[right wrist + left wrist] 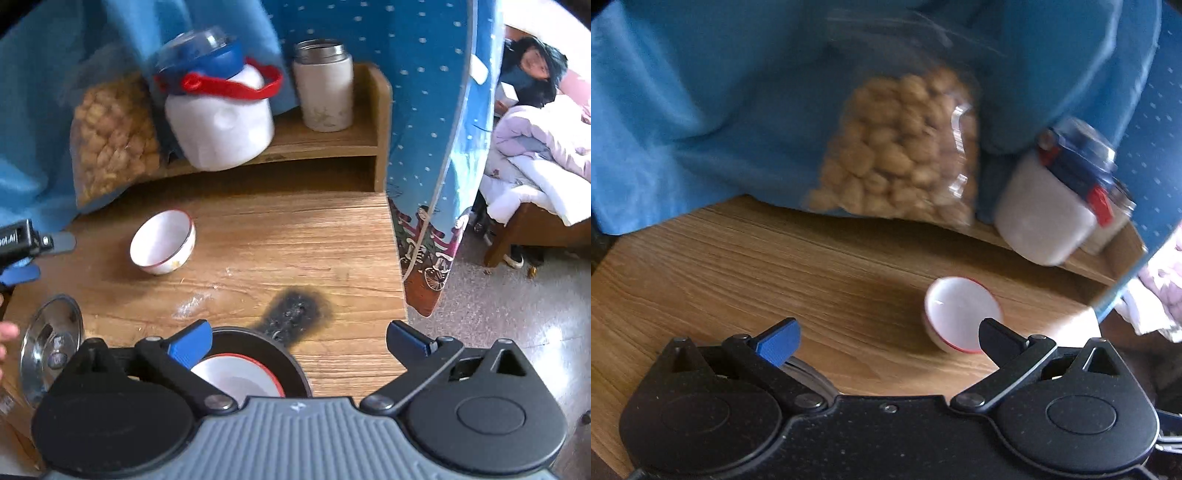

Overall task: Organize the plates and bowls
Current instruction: 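Move both grippers to the second white red-rimmed bowl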

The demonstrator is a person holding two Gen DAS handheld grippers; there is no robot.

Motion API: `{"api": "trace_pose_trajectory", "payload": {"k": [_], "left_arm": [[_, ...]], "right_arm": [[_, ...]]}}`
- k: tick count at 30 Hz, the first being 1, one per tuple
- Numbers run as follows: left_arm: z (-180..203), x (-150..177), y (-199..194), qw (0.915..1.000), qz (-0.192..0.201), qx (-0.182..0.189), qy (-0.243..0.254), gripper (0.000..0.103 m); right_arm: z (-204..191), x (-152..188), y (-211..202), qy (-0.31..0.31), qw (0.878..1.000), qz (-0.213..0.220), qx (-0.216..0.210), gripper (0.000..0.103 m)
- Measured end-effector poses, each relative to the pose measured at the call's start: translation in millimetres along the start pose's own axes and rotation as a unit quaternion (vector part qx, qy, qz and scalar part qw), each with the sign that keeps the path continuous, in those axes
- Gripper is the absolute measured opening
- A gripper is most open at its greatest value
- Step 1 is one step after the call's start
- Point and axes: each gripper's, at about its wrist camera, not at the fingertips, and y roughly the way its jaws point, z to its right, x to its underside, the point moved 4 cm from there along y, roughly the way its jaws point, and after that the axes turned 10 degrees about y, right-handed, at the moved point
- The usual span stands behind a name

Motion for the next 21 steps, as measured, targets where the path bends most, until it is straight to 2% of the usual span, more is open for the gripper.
{"api": "trace_pose_trajectory", "payload": {"k": [7, 11, 16, 21], "left_arm": [[-26.2, -10.9, 5.2, 0.9995, 0.019, -0.021, -0.014, 0.102], [-28.8, -18.7, 14.0, 0.9999, 0.010, -0.011, 0.009, 0.102], [-24.3, -23.0, 28.9, 0.9992, -0.001, 0.017, 0.037, 0.102], [-15.7, -25.6, 47.3, 0.9977, -0.017, 0.036, 0.055, 0.102]], "right_arm": [[-18.7, -5.6, 8.8, -0.009, 1.000, -0.005, -0.012, 0.103], [-33.0, -20.6, 7.4, -0.012, 0.999, 0.002, -0.031, 0.103], [-49.7, -35.6, 10.9, -0.015, 0.999, 0.014, -0.032, 0.103], [-63.4, -44.5, 28.1, -0.023, 0.999, -0.003, -0.037, 0.103]]}}
